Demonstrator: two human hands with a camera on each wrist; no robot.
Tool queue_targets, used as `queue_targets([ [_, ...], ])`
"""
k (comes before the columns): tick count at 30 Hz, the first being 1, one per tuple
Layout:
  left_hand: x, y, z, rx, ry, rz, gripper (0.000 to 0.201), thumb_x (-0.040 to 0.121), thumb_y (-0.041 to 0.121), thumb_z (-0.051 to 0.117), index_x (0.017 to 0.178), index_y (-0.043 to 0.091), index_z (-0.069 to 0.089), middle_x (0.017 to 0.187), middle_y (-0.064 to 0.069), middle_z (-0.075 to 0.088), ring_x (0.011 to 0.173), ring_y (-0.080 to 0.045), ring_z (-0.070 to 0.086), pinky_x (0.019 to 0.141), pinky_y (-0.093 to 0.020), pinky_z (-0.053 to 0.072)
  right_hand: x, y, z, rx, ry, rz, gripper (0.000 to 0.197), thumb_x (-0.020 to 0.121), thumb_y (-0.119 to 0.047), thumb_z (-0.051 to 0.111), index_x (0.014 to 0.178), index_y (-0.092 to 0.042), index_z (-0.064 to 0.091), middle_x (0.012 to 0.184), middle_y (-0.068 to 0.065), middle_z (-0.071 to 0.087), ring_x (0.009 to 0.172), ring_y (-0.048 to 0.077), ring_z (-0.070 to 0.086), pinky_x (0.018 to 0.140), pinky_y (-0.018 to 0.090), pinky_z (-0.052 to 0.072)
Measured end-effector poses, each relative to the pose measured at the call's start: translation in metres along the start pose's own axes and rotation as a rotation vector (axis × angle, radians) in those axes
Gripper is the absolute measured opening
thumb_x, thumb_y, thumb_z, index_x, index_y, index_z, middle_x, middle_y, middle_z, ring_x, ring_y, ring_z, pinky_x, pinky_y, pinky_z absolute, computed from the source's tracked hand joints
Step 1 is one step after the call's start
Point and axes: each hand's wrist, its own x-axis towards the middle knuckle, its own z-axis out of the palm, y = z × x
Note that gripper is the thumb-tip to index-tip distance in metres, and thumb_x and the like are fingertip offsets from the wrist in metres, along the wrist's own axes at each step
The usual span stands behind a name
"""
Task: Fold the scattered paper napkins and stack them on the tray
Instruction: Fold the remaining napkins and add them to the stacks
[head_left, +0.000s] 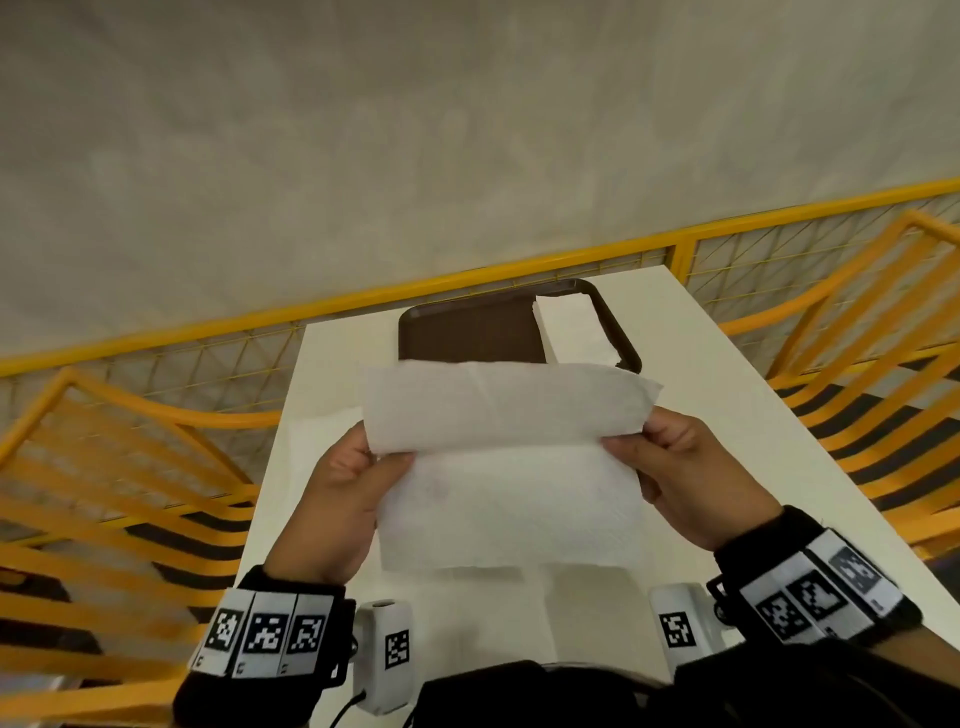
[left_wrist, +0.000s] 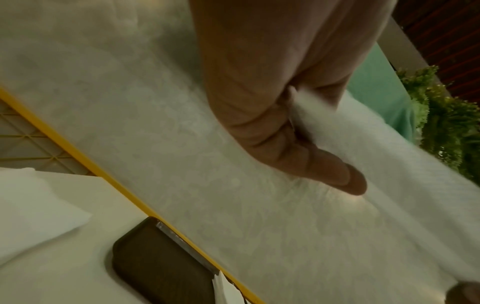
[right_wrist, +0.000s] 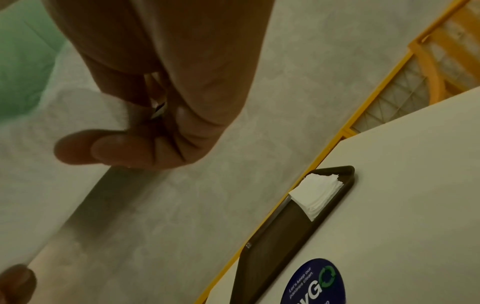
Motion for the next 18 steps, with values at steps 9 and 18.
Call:
queue_targets([
  [9, 0.004, -0.001, -0.025, -0.005, -0.105, -0.123, 0.014, 0.063, 0.017, 0.049, 0.06, 0.008, 0.059, 0.059, -0.03, 0.045, 0.065, -0.03, 0.046, 0.061, -0.032, 0.037, 0.007, -0.001, -0.014, -0.091, 0.011, -0.07, 0.021, 0.072, -0.029, 0.067, 0.071, -0.009, 0.074, 0.08, 0.037, 0.056, 0.068, 0.032, 0.051, 0.07, 0.031, 0.039],
  [18, 0.007, -0.03, -0.005, 0.957, -0.27, 0.233, 0.067, 0.073, 0.062, 0.059, 0.134, 0.039, 0.042, 0.134, 0.03, 0.04, 0.123, 0.013, 0.037, 0.1, -0.001, 0.027, 0.014, 0.002, 0.02, -1.154, -0.254, -0.702, 0.015, 0.085, -0.026, 0.056, 0.087, -0.021, 0.071, 0.088, -0.009, 0.071, 0.082, 0.003, 0.062, 0.08, 0.01, 0.046],
])
